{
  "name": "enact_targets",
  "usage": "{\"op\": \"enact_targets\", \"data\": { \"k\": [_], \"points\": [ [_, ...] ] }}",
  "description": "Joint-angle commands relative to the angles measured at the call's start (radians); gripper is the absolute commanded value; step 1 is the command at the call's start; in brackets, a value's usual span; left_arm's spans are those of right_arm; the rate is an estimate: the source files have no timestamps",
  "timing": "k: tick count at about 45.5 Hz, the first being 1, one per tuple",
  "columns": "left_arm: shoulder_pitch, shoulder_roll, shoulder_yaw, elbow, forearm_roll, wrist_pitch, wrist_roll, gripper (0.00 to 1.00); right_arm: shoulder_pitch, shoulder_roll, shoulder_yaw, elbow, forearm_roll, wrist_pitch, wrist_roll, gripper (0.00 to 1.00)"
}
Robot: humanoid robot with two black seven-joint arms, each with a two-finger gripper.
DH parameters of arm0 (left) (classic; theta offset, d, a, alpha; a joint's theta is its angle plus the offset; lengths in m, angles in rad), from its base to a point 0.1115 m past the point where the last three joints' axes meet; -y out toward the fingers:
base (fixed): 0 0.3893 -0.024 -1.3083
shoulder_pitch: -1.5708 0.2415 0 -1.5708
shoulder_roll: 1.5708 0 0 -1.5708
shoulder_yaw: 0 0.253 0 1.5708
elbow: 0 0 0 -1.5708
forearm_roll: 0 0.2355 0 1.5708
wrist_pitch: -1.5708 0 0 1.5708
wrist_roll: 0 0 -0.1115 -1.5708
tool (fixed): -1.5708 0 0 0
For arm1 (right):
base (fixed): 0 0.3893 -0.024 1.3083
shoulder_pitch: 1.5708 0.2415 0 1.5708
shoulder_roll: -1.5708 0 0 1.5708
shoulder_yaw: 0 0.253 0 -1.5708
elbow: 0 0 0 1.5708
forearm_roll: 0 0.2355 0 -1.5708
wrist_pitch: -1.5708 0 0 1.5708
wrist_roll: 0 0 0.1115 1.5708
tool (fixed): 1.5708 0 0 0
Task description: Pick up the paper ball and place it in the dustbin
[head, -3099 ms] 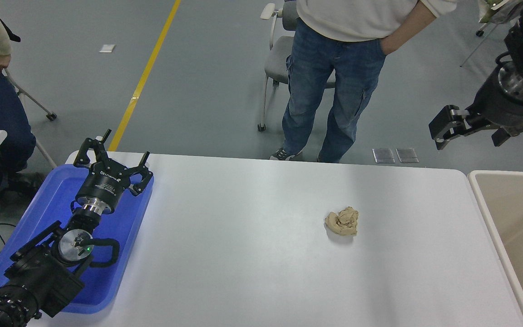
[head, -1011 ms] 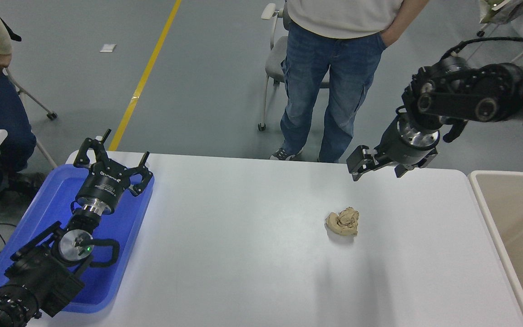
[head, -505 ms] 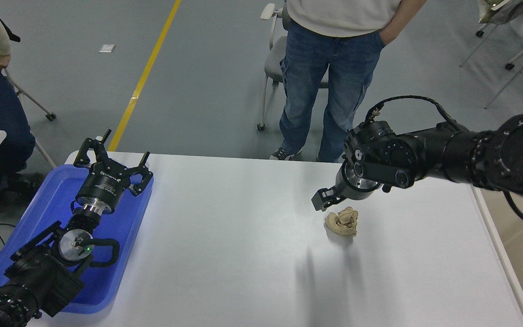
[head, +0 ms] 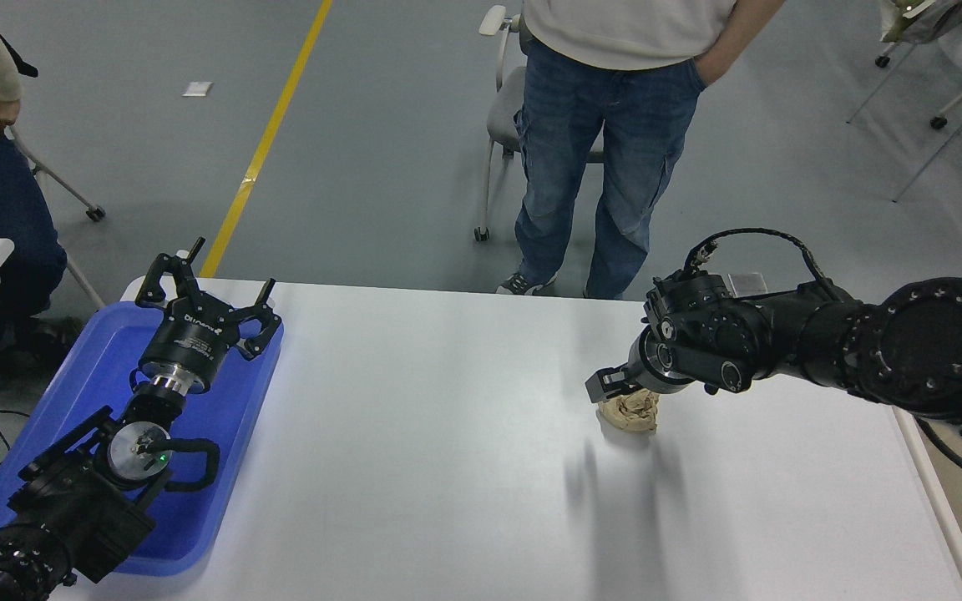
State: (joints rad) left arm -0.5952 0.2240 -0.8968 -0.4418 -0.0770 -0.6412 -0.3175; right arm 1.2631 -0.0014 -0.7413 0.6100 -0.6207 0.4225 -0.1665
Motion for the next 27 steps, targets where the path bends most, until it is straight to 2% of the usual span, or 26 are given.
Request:
{"op": "enact_targets", "data": {
  "k": [1, 27],
  "points": [
    [0.0, 0.0, 0.001, 0.0, 0.0, 0.0, 0.0, 1.0, -0.093, 0.001, 0.036, -0.061, 0.006, -0.056, 0.001, 1.0],
    [0.0, 0.0, 0.001, 0.0, 0.0, 0.0, 0.0, 1.0, -0.169, 0.001, 0.077, -0.061, 0.013, -0.274, 0.001, 1.0]
  ]
}}
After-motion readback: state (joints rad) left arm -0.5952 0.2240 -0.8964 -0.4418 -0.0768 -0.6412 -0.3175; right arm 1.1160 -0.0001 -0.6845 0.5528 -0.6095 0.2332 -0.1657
